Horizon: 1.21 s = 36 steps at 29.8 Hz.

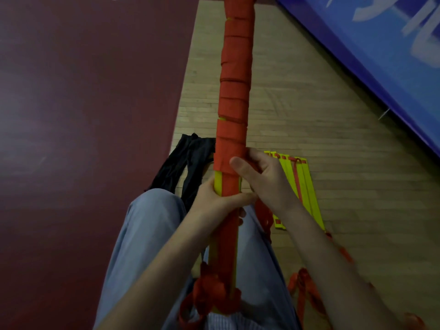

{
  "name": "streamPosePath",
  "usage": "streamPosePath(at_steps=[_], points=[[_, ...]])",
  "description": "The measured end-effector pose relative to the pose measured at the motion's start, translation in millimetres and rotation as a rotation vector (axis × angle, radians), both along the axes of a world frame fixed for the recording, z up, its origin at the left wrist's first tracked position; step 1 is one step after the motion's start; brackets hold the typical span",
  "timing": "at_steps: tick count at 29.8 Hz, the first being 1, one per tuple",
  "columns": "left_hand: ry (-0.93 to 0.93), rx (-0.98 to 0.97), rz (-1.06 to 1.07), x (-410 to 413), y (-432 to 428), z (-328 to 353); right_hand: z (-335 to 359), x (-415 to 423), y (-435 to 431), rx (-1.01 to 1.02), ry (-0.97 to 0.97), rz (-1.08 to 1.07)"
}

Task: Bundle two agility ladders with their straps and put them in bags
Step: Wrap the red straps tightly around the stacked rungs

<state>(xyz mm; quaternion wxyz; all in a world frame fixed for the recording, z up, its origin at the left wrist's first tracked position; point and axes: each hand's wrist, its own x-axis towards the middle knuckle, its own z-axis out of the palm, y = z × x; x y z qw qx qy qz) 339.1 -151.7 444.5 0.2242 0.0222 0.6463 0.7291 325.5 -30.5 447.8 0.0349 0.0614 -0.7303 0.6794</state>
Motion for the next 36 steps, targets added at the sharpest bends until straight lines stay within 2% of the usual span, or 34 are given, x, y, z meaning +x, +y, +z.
streamPosePath(at_steps=[2, 5, 9, 11, 13, 17, 19, 21, 24, 26, 29, 32, 34, 36], points=[[-0.054, 0.04, -0.016, -1, -3, 1, 11, 1, 6, 0.079, 0.001, 0.086], [-0.149, 0.251, -0.123, -3, -11, 0, 21, 2, 12, 0.065, -0.095, 0.187], [-0.222, 0.513, -0.435, 1, -13, -3, 11, 8, 10, -0.034, -0.145, 0.405], [-0.162, 0.609, -0.596, 0, -15, -4, 9, 10, 9, -0.098, -0.111, 0.386], [-0.119, 0.523, -0.622, -6, -18, -3, 19, 11, 7, -0.126, -0.087, 0.27], [-0.021, 0.131, -0.546, -20, -28, 10, 35, 10, 9, -0.064, -0.058, -0.006], [-0.043, 0.07, -0.487, -17, -23, 18, 33, 6, 7, 0.005, -0.017, -0.111], [-0.038, 0.109, -0.366, -6, -8, 21, 28, 2, 2, 0.073, 0.021, -0.2], [-0.012, 0.171, -0.044, 5, 5, 20, 27, 1, -4, 0.19, 0.032, -0.162], [0.003, 0.174, 0.053, 1, 3, 15, 30, 2, -3, 0.133, -0.016, -0.022], [0.036, 0.08, 0.005, -2, -1, 5, 26, 5, 3, -0.013, -0.121, 0.082], [0.032, -0.021, -0.207, -4, -11, 1, 16, 4, 3, 0.008, -0.058, 0.072], [-0.011, 0.002, -0.305, -12, -21, 4, 6, 3, 2, 0.056, -0.025, 0.028], [-0.01, 0.019, -0.192, -26, -27, 5, -1, 4, -4, 0.143, 0.003, -0.026]])
